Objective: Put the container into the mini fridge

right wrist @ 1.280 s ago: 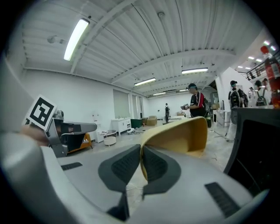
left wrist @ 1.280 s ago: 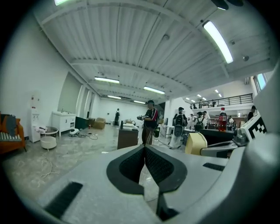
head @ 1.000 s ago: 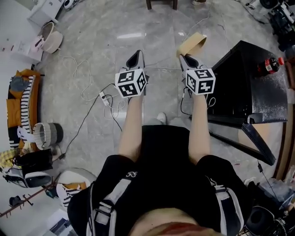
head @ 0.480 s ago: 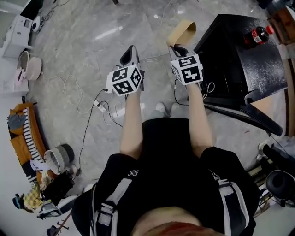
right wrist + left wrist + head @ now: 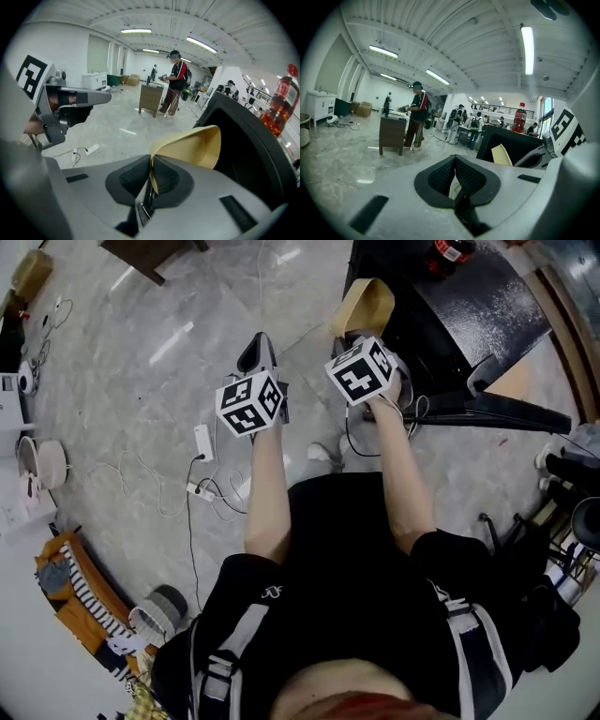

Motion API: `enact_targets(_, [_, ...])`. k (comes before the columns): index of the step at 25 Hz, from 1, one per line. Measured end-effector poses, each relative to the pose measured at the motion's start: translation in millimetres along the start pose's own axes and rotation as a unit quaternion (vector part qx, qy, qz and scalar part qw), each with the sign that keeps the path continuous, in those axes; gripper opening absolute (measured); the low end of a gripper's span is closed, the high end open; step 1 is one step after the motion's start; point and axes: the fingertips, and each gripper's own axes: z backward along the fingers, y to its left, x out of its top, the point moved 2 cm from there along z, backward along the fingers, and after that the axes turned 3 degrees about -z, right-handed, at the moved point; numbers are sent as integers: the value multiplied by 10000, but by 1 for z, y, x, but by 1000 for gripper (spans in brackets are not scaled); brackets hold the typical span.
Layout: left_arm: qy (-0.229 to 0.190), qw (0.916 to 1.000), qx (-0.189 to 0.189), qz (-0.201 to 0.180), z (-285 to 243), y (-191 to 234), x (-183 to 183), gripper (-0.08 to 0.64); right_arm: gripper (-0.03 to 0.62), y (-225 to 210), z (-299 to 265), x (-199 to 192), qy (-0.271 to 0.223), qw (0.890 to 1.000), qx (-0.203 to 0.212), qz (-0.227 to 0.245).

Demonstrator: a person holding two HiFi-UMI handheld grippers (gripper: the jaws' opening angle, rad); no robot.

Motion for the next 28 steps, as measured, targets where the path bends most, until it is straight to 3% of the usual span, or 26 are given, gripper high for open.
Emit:
enact_targets(8, [74, 9984, -562, -29, -30, -35, -2, 9, 23, -41, 8, -45, 1205, 9873, -996, 294])
enact_targets(14, [78, 9957, -914, -161, -47, -55, 8, 9, 23, -60, 8, -63, 1713, 9734, -1483, 336])
enact_targets(21, [142, 9904, -1313, -412, -65, -77, 15, 9, 23, -86, 9, -72, 1636, 9660, -2001, -2])
enact_targets(28, [165, 9867, -1551, -467, -73, -89, 16, 9, 28, -99, 20, -57, 1128, 9638, -2416, -32])
